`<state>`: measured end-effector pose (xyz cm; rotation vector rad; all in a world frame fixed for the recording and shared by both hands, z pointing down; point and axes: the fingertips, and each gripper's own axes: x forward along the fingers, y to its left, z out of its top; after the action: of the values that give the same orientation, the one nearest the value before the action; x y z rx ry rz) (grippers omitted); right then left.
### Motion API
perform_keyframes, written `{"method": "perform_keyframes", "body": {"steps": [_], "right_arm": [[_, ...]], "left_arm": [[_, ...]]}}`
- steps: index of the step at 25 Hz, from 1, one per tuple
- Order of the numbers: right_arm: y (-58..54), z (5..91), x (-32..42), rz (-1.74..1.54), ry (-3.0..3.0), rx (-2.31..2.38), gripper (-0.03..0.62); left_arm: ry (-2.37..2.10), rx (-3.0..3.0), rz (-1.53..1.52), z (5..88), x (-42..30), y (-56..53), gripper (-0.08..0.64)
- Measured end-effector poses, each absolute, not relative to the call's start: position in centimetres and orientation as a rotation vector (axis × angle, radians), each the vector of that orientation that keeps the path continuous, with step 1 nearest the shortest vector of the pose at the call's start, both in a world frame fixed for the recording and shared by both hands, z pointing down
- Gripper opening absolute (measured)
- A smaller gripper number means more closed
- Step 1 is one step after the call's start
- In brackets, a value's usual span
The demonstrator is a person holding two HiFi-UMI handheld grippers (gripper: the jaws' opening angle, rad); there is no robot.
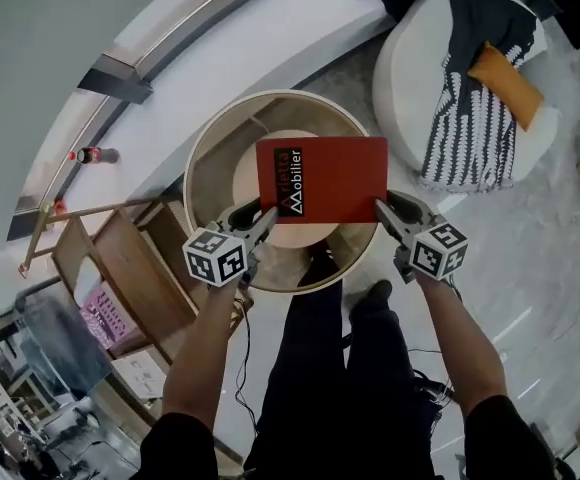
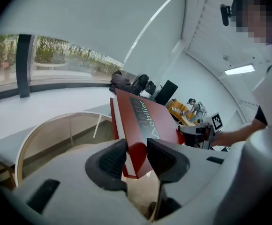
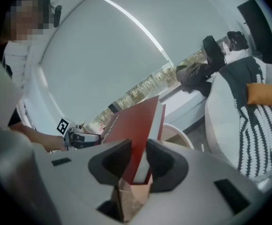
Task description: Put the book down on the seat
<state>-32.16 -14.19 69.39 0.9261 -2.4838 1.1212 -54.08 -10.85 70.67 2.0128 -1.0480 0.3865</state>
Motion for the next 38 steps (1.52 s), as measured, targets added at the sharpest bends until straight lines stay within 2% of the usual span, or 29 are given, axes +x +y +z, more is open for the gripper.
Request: {"method": "perform_keyframes", "body": {"steps": [8,20,34,38], "right_arm": [[-15.3,55.7,-28.4,0.942,-2.643,0.95,0.112],[-12.5,38.2,-21.0,0.579,-2.845,1.09,0.11],[-8.3,24.3,-10.3,0.172,-2.964,1.329,0.11],[-7.5,22.3,-4.6,0.115,-2.98,1.405,0.11]], "left_arm": [[-1.154,2.177,0.312,56.7,-50.4,-12.3,0.15],[-1.244,2.405,0.132,39.9,-43.3,-10.0,0.147],[-1.237,2.76,0.074,25.7,-32.7,-8.2,0.147],[-1.214,2.827,0.073,23.5,-27.1,-8.2,0.147]]}}
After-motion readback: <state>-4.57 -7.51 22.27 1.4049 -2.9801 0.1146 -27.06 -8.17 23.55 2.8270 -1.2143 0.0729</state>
